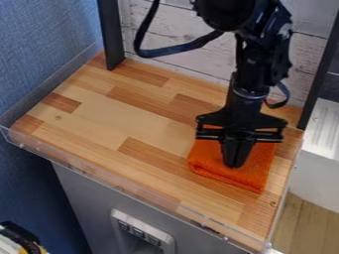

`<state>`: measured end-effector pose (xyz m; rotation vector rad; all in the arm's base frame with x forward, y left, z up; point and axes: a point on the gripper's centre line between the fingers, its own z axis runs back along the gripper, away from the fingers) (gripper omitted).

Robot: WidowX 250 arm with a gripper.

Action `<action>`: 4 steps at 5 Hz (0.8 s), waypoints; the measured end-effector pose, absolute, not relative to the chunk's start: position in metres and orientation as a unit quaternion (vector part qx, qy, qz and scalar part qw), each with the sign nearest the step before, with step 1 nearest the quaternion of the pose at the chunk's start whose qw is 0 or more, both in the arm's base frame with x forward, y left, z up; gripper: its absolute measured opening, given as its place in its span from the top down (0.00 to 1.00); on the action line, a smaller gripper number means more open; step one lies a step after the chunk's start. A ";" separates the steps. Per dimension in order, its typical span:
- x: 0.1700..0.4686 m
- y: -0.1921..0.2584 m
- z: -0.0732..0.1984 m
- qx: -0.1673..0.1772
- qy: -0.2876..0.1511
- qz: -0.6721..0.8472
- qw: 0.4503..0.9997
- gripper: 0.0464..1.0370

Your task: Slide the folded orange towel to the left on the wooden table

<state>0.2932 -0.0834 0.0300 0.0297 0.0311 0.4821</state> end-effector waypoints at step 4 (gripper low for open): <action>0.314 -0.071 0.027 -0.019 0.010 0.234 0.972 0.99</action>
